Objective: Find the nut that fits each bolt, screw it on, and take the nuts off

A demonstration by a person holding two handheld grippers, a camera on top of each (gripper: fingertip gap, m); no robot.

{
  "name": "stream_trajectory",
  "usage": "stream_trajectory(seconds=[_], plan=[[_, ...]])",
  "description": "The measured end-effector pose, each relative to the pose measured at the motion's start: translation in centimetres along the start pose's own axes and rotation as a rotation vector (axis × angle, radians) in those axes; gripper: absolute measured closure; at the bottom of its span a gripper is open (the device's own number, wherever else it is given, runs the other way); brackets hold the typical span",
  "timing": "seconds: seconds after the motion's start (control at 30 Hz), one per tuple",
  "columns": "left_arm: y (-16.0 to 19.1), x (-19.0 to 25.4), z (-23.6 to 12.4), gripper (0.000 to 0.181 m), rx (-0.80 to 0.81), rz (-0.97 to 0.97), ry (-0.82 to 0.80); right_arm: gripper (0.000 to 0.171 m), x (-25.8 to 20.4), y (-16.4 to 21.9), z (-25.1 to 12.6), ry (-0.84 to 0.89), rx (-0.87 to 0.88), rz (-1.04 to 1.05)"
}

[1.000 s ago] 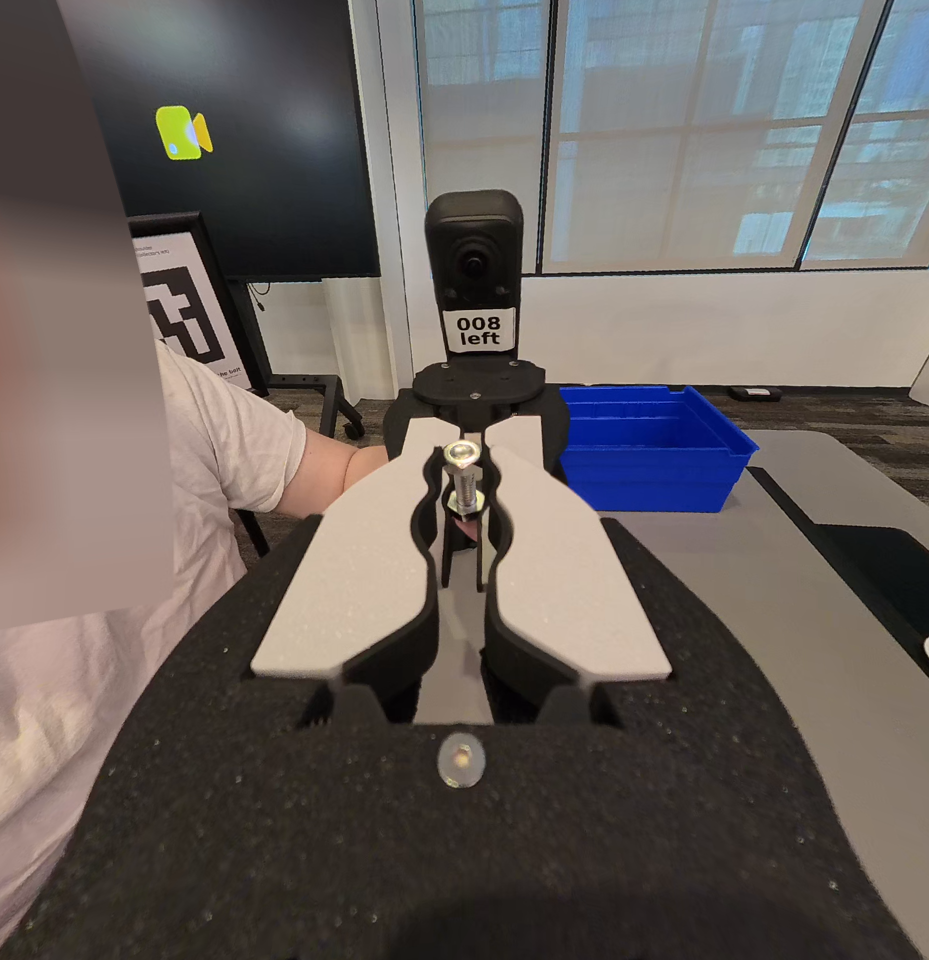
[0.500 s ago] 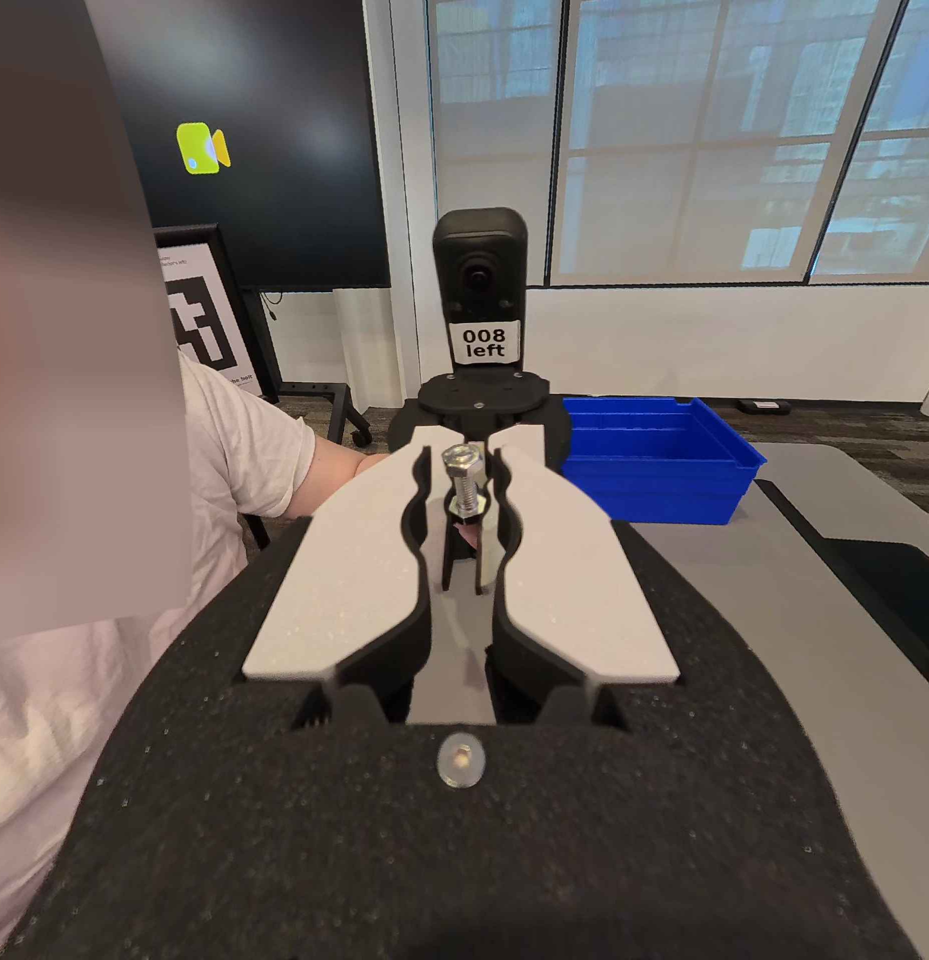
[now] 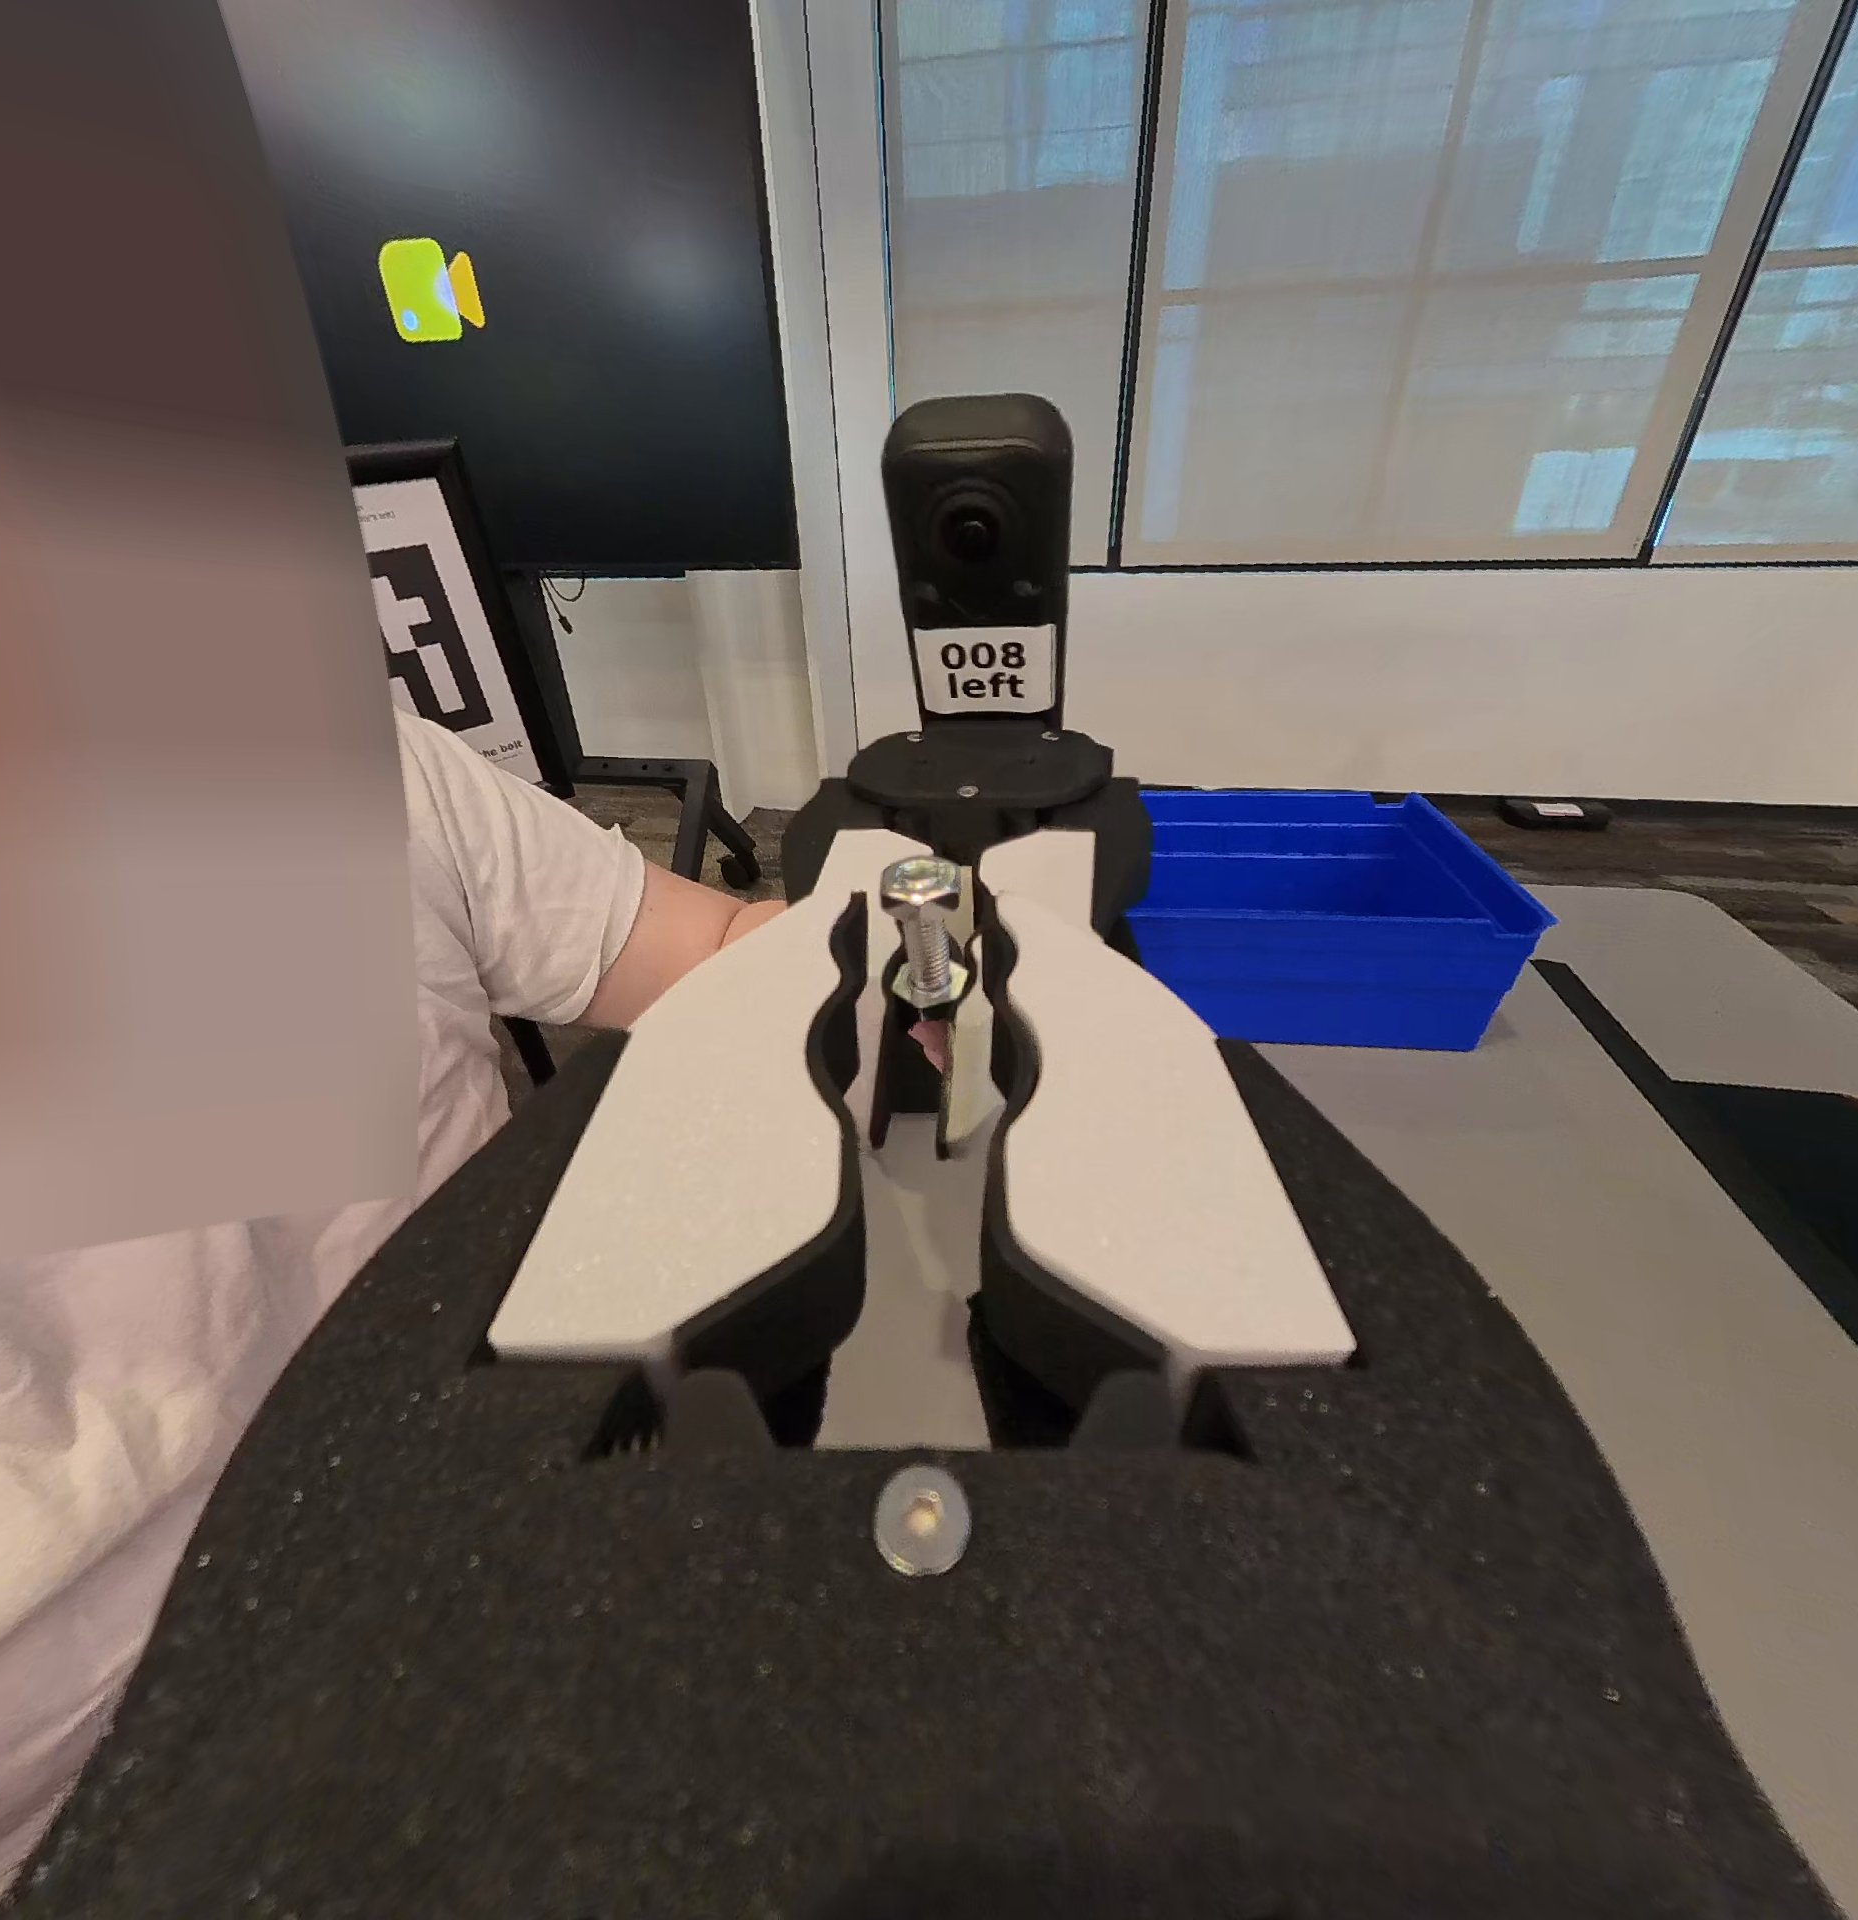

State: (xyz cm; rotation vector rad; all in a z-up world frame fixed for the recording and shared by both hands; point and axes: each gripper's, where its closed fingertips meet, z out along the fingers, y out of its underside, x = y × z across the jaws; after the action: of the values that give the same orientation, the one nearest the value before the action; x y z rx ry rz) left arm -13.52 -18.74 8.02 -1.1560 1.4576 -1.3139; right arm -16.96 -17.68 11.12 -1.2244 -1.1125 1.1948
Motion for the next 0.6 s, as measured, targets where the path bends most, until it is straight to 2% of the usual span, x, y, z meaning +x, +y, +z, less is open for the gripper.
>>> stream_trajectory(seconds=[0.23, 0.47, 0.6], plan=[[-0.3, 0.2, -0.1, 0.172, 0.012, 0.003, 0.005, 0.155, 0.7, -0.5, -1.2, -0.009, 0.045, 0.055], [-0.1, 0.3, 0.0, 0.172, 0.004, -0.003, 0.014, 0.151, -0.3, -0.1, 0.2, -0.009, -0.001, -0.007], [-0.3, 0.4, 0.0, 0.172, 0.007, 0.0, 0.013, 0.154, 0.9, -0.5, -1.1, 0.016, 0.041, 0.038]])
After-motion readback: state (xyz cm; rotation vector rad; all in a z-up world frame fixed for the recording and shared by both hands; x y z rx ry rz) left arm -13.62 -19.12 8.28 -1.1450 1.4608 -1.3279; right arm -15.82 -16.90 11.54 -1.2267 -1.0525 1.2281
